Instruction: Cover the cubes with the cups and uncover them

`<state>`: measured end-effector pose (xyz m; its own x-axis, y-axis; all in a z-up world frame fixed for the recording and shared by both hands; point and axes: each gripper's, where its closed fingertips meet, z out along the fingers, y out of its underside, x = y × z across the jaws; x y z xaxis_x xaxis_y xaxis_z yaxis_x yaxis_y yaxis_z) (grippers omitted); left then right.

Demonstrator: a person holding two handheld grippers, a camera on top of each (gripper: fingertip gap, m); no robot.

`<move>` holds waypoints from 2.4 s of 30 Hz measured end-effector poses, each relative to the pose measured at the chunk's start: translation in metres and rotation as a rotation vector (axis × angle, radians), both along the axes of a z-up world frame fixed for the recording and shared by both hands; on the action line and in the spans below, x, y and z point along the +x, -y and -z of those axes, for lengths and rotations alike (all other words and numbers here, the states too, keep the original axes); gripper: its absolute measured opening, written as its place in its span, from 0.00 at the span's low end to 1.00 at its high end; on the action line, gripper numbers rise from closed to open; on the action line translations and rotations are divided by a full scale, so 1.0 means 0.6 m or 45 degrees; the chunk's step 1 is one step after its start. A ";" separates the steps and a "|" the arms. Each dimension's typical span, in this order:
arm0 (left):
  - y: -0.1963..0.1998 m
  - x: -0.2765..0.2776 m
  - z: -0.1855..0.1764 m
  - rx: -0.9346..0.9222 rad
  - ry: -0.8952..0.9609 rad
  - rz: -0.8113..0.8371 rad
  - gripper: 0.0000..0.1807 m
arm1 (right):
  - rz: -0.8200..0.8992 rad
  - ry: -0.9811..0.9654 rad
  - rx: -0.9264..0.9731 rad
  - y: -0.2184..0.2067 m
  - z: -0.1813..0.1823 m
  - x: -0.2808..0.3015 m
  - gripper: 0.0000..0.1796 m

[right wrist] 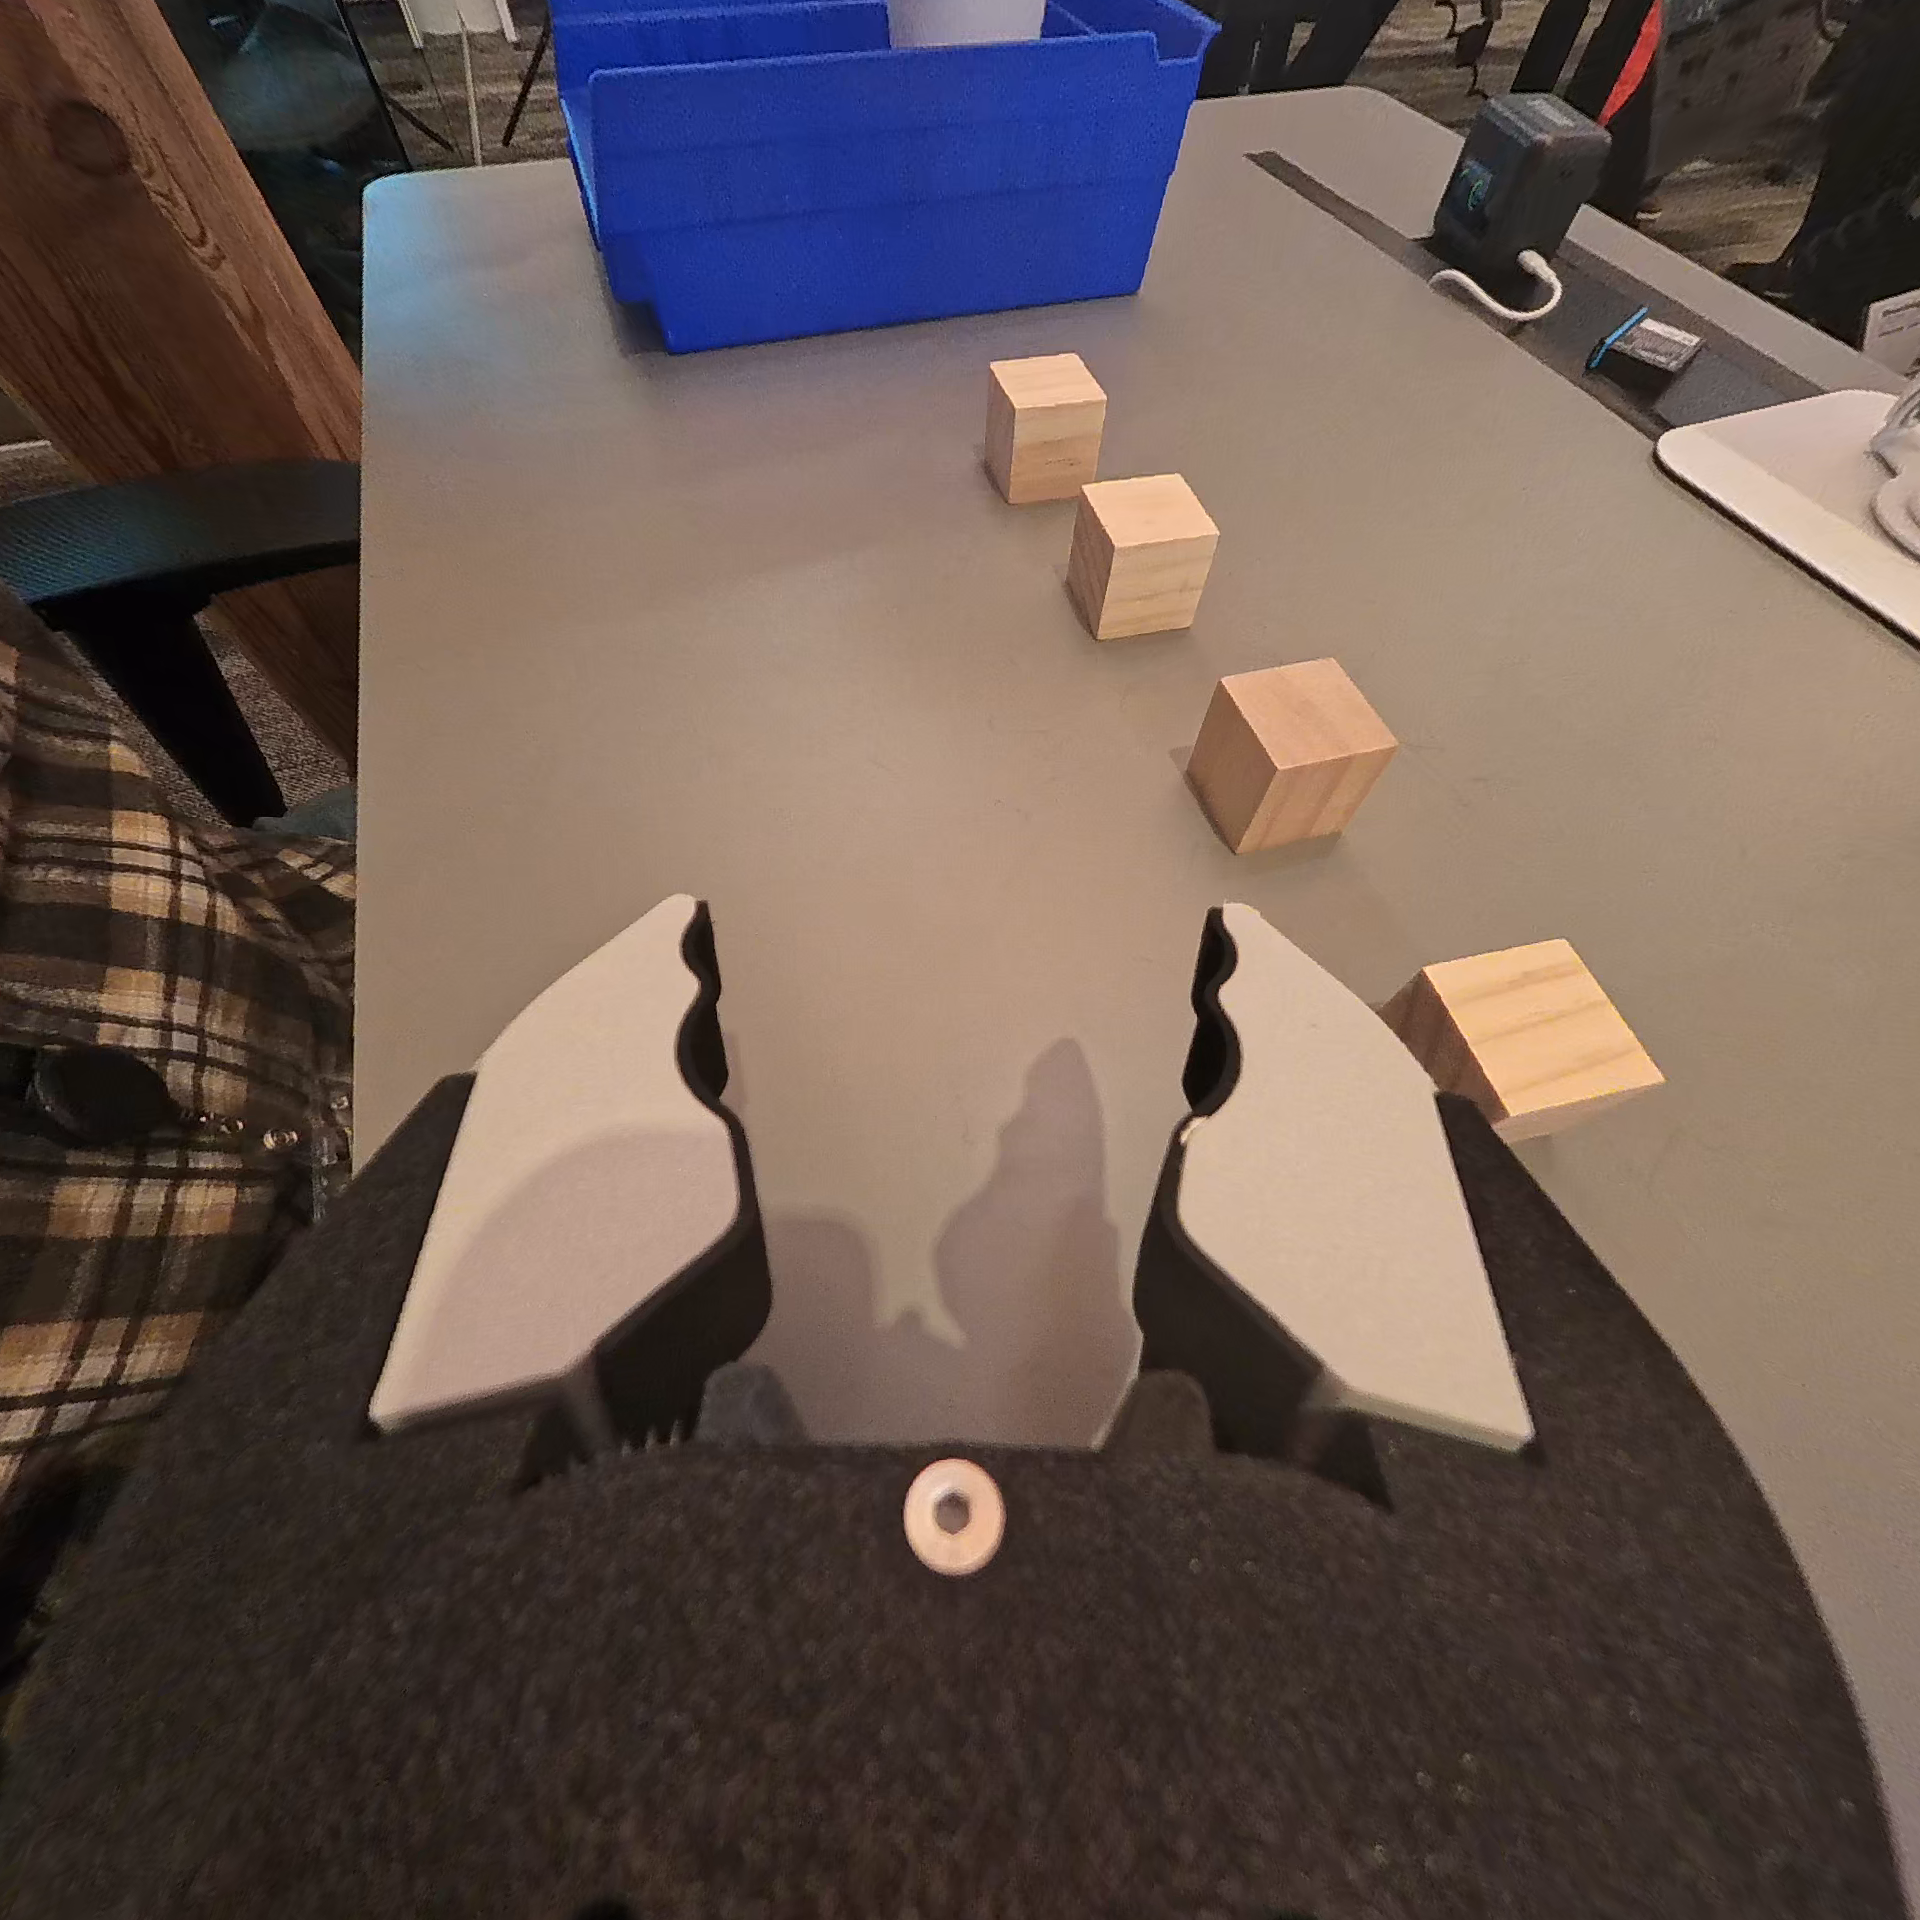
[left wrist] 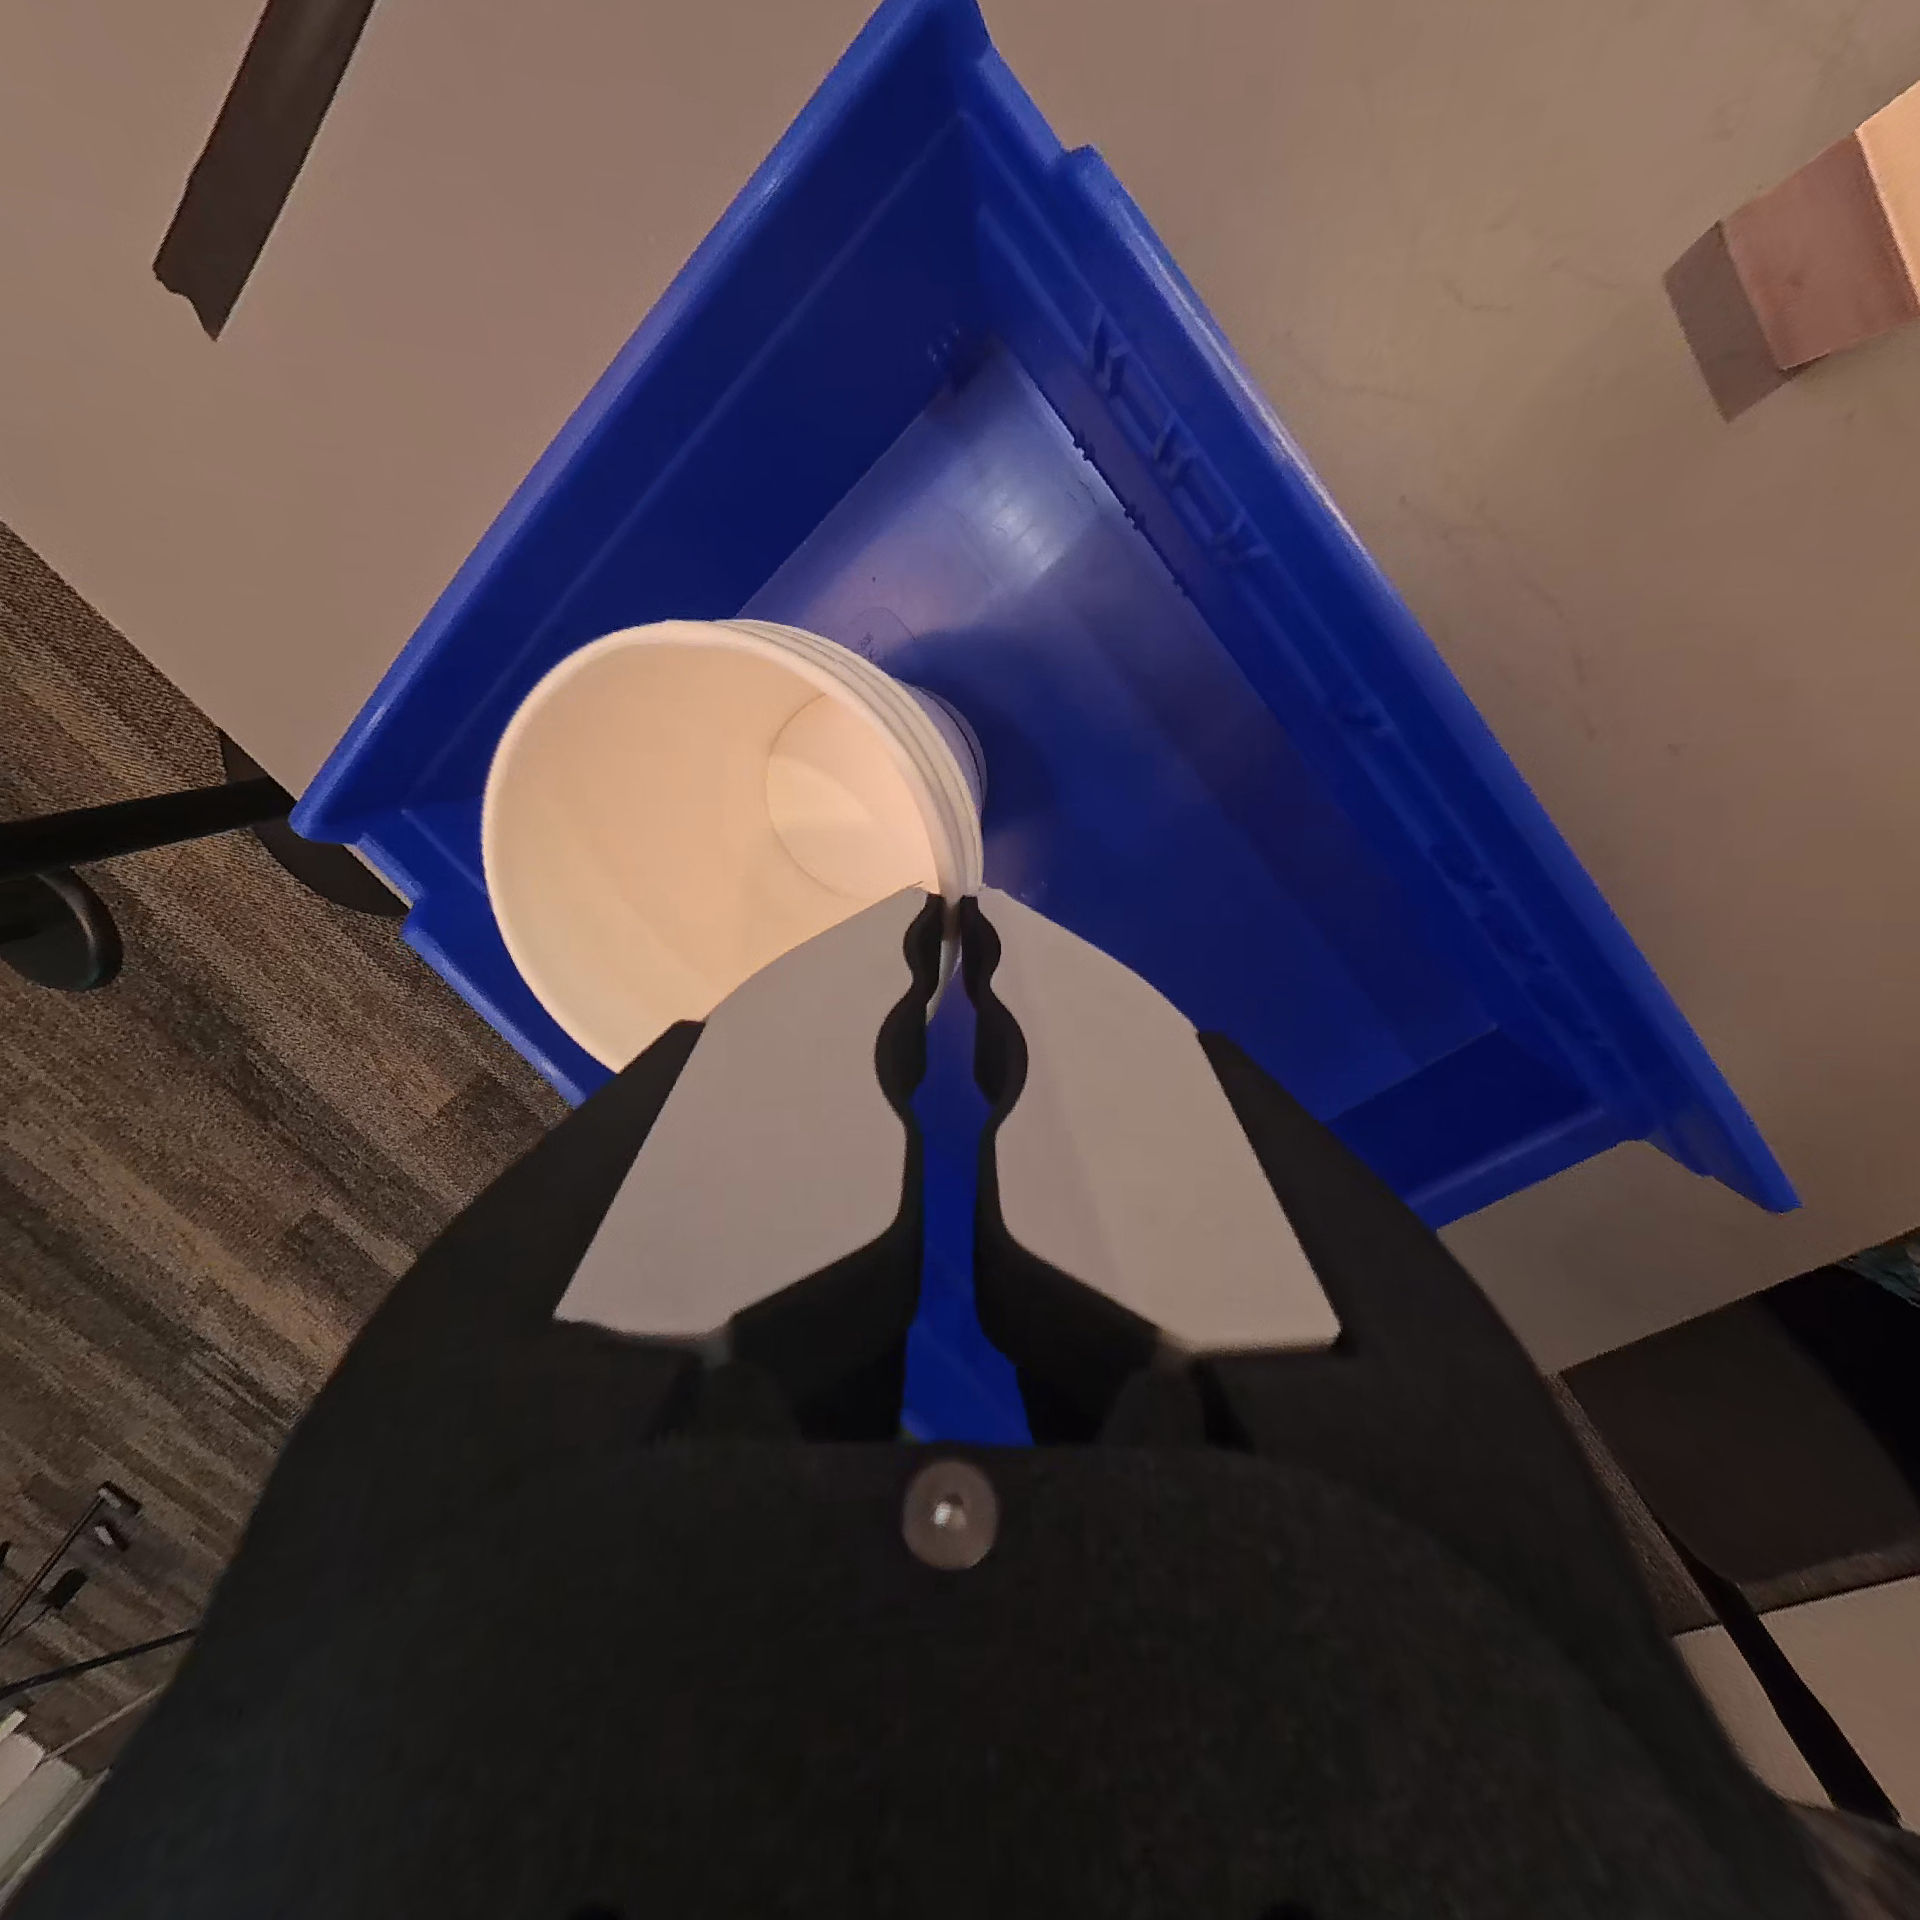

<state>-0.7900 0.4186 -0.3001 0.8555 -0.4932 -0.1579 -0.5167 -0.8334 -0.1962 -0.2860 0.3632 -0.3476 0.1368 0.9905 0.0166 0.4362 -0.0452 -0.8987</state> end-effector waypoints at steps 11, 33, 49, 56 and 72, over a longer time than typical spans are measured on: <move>0.000 0.005 -0.027 0.031 -0.015 0.002 0.02 | -0.005 -0.002 -0.001 0.001 0.001 -0.002 0.48; -0.001 -0.002 -0.090 0.137 -0.017 -0.050 0.02 | -0.015 0.002 -0.005 0.003 0.002 -0.004 0.48; -0.001 0.002 -0.059 0.058 -0.006 -0.087 0.02 | -0.014 0.006 -0.004 0.006 0.000 0.000 0.48; 0.002 0.006 -0.058 0.045 0.035 -0.097 0.02 | -0.023 0.002 -0.013 0.008 0.006 -0.005 0.48; 0.004 0.012 -0.069 0.050 0.057 -0.097 0.02 | -0.029 0.007 -0.022 0.010 0.010 -0.008 0.48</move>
